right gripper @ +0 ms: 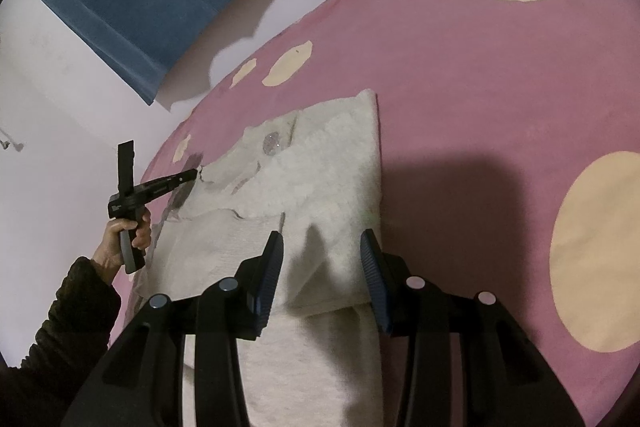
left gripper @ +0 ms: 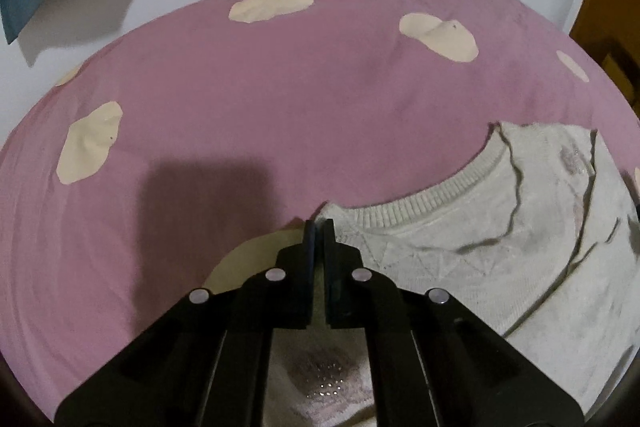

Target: Fold small clothes

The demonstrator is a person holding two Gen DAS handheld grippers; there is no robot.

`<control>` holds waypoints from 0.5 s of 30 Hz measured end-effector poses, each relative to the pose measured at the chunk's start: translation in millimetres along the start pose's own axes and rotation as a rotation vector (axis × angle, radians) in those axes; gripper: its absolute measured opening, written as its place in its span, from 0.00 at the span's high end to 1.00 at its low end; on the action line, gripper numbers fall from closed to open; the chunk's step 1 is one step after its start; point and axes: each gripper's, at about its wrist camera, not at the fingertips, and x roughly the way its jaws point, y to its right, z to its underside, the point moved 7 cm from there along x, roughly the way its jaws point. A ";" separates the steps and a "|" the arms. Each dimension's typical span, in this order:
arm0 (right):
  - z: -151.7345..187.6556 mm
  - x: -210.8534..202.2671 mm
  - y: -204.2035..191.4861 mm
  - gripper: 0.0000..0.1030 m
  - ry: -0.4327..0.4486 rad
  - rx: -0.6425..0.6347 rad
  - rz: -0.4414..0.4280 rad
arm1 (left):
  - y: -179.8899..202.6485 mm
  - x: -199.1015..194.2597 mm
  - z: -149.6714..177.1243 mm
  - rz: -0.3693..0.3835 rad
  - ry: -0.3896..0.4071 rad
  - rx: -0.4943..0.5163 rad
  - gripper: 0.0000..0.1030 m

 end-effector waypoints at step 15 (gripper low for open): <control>67.1 -57.4 -4.0 0.52 -0.091 0.005 0.003 | -24.6 -158.0 123.6 0.084 0.121 -0.274 0.48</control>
